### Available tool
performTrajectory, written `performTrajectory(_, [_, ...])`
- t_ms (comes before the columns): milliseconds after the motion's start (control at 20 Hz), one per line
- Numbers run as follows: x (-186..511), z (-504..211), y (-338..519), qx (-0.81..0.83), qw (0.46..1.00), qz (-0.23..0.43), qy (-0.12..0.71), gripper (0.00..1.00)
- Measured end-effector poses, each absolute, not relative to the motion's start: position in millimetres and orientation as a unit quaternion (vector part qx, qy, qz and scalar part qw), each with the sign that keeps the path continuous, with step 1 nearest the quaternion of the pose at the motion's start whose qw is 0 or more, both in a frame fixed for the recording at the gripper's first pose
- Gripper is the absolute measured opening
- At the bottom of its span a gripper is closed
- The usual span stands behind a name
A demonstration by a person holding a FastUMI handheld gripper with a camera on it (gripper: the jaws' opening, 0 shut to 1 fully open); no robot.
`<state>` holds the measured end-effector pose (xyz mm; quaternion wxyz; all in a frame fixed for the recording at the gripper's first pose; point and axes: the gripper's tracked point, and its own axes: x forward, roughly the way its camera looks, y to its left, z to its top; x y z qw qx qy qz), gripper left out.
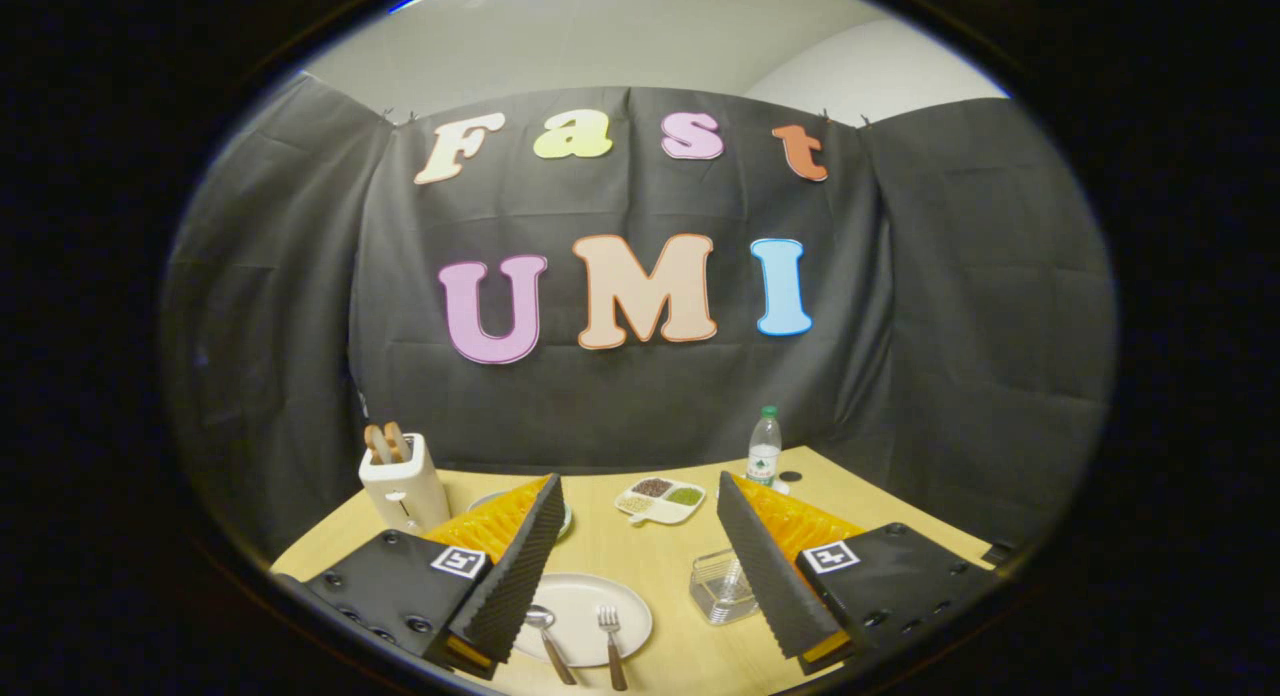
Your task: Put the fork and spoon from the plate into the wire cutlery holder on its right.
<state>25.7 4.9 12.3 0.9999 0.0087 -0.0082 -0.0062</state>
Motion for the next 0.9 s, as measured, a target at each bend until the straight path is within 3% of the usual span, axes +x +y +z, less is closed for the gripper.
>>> performTrajectory(600, [29,-9,9,0.02,1.0,-0.004,0.021,0.98])
performTrajectory(900, [28,-37,8,0.024,0.995,0.034,0.086,0.98])
